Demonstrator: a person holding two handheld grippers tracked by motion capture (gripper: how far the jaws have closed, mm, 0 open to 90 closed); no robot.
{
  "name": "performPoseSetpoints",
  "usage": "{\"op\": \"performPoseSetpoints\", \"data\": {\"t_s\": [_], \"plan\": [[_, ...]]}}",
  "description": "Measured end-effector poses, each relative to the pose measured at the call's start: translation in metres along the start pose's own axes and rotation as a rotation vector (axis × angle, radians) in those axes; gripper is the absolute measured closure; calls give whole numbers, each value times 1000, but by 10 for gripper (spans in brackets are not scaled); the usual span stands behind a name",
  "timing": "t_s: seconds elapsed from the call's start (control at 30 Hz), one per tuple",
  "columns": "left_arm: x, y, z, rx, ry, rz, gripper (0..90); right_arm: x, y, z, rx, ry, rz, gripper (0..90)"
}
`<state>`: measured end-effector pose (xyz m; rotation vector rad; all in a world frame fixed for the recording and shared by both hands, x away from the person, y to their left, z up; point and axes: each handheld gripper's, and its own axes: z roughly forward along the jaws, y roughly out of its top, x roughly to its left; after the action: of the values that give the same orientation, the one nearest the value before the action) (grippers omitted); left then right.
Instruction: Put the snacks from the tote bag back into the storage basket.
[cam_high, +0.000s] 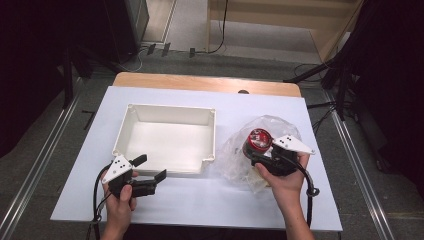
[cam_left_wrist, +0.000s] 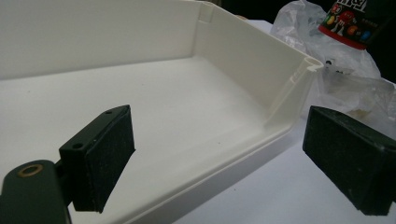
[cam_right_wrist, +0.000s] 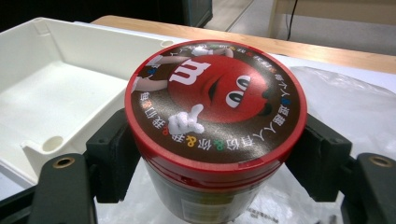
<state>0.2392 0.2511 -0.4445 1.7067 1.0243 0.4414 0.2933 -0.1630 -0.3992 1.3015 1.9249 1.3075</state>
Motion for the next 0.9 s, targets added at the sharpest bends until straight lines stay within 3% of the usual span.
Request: {"op": "performPoseSetpoints", "data": {"t_s": [0.9], "plan": [[1, -2, 3, 9, 19, 24, 94, 33, 17, 21, -3, 78, -35, 257]]}}
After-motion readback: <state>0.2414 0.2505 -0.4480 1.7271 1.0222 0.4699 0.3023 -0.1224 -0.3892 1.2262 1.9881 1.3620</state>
